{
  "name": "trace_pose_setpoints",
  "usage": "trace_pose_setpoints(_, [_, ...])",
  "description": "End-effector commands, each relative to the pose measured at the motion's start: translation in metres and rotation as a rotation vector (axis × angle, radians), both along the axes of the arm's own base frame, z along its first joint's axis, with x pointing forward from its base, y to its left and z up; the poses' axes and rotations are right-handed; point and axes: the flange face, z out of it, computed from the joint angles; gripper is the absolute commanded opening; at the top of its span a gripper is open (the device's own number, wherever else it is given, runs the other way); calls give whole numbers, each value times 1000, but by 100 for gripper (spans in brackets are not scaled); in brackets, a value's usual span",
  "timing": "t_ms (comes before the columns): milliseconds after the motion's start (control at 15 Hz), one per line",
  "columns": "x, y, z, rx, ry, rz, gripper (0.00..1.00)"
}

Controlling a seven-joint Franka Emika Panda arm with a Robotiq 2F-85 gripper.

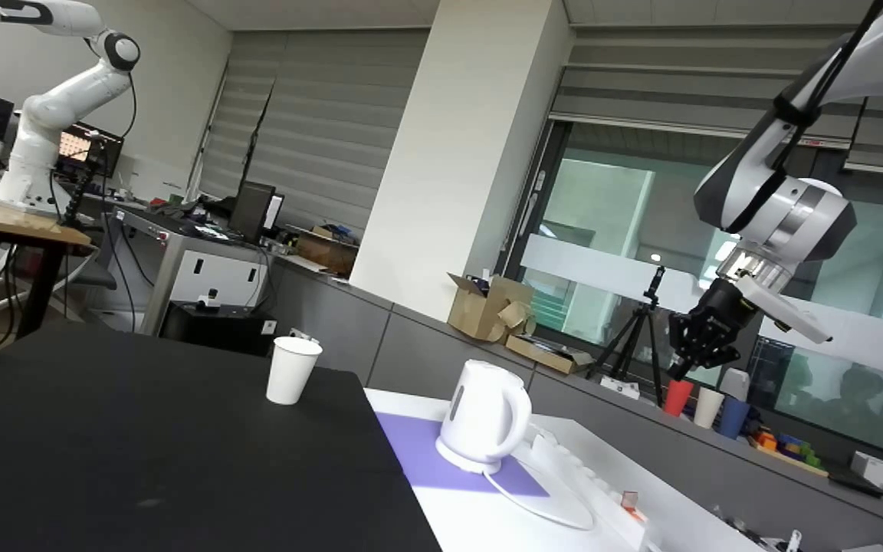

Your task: Turn off the switch of the extension cord

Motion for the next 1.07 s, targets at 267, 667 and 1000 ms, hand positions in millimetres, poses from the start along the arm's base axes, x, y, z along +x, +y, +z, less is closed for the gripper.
trace_pose_setpoints(267, [42, -37, -54, 88, 29, 149, 0])
trace_pose_setpoints(667, [73, -58, -120, 120, 100, 193, 0])
trace_pose_setpoints(1000, [79, -67, -165, 103, 218, 226, 0])
